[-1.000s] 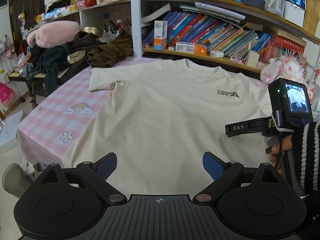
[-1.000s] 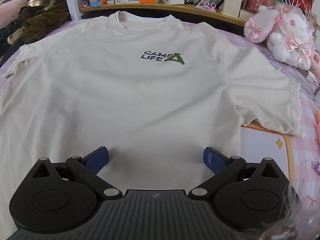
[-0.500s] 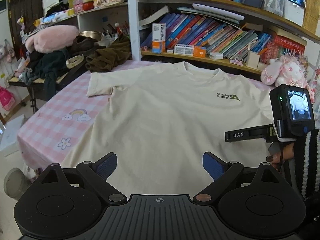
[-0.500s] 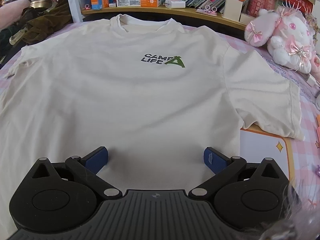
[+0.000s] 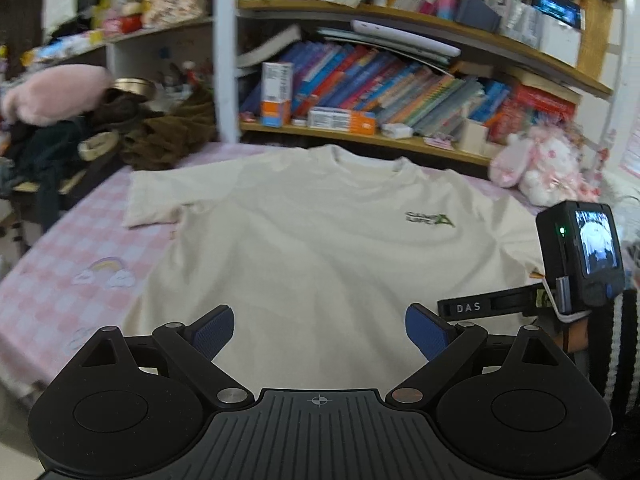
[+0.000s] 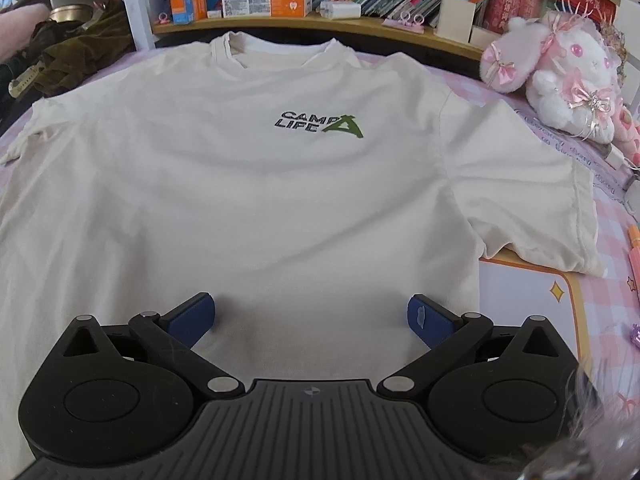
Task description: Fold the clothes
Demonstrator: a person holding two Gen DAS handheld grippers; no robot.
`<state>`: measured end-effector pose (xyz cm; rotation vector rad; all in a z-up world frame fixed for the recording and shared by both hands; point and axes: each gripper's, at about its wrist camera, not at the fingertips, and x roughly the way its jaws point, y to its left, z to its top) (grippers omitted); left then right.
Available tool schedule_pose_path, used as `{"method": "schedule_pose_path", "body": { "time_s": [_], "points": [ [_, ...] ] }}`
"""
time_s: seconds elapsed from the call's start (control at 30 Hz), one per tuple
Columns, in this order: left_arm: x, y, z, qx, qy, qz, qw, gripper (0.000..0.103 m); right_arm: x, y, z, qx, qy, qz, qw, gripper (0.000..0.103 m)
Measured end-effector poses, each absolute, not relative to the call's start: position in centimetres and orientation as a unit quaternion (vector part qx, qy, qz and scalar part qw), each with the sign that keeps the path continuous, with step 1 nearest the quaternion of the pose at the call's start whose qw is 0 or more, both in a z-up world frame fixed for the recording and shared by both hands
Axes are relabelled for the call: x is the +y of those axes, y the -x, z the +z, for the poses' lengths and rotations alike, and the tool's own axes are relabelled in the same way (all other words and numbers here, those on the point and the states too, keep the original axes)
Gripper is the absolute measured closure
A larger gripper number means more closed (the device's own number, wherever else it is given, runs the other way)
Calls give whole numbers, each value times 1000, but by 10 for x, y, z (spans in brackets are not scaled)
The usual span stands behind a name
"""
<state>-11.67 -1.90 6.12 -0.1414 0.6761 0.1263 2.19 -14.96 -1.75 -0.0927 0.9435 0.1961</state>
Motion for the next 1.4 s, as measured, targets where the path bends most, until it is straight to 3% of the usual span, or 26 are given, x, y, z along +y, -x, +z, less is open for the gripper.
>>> {"method": "schedule_pose_path", "body": {
  "time_s": [0.3, 0.93, 1.0, 1.03, 1.07, 1.13, 1.23, 1.4],
  "points": [
    [8, 62, 56, 330, 61, -34, 942, 8, -156, -24, -15, 467, 12, 51, 883, 0],
    [77, 27, 31, 349, 41, -73, 933, 10, -137, -22, -6, 421, -29, -39, 906, 3],
    [84, 18, 26, 357, 47, -68, 930, 12, -144, -20, -5, 421, -30, -52, 905, 14],
    [88, 12, 23, 362, 58, -69, 928, 14, -148, -19, -5, 421, -30, -58, 905, 24],
    [93, 6, 21, 366, 71, -70, 925, 19, -152, -18, -4, 421, -31, -64, 904, 35],
    [100, -7, 18, 371, 68, -74, 923, 36, -159, -16, -3, 420, -31, -76, 904, 47],
    [109, -27, 16, 376, 54, -78, 922, 48, -176, -19, -1, 409, -43, -84, 908, 49],
    [138, -71, 21, 369, 27, -80, 925, 48, -209, -62, 16, 384, -13, -66, 921, 49]
  ]
}}
